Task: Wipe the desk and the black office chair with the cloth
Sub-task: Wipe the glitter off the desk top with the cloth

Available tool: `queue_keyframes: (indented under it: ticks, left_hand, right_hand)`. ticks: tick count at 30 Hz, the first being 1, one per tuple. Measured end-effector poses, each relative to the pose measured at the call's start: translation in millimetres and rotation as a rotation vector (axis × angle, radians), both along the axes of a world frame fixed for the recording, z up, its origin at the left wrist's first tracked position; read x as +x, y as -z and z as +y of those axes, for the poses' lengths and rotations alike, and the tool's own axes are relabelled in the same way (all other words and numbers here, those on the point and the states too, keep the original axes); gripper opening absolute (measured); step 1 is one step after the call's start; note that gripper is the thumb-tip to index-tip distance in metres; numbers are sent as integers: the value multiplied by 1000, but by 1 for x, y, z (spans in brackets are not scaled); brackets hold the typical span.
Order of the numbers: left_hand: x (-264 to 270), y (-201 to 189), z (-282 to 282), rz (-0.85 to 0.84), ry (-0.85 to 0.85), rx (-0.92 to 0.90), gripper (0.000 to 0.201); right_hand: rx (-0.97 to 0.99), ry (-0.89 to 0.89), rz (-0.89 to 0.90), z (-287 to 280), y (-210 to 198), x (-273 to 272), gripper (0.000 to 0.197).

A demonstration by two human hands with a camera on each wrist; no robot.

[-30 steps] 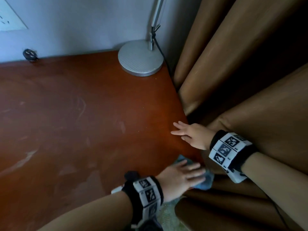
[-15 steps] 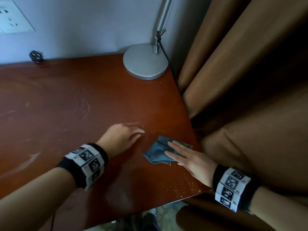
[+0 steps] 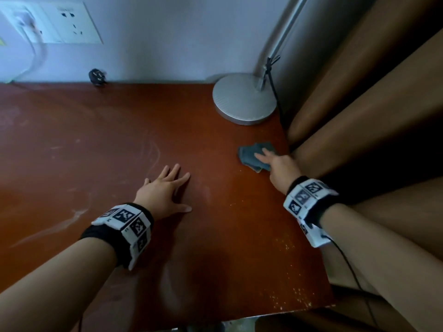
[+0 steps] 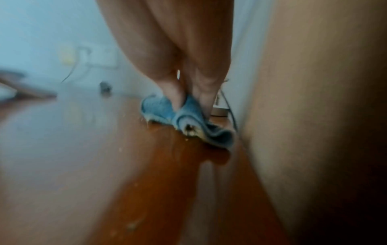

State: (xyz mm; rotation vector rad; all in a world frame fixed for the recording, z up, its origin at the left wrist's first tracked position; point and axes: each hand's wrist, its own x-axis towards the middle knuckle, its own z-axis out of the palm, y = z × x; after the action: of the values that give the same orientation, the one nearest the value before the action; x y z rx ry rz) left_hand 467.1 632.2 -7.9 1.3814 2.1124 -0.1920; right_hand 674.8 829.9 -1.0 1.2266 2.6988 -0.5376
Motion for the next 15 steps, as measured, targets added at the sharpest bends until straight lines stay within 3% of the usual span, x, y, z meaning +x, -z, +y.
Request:
queue_keyframes:
  ticks: [3, 7, 9, 13, 15]
  left_hand:
    - [-1, 1, -1, -20, -6, -2, 93]
    - [-1, 0, 0, -15, -2, 5, 93]
    - [-1, 0, 1, -19, -10, 6, 93]
    - [0, 0, 0, -28, -20, 12, 93]
    - [1, 0, -1, -25, -20, 19, 93]
  right_hand:
    - [24, -301, -225, -23, 6, -28, 75]
    - [-171, -936, -87, -95, 10, 12, 66]
    - [-212, -915, -86, -93, 7, 24, 68]
    - [-33, -423, -63, -29, 4, -1, 81]
    - [22, -442, -93, -28, 0, -6, 83]
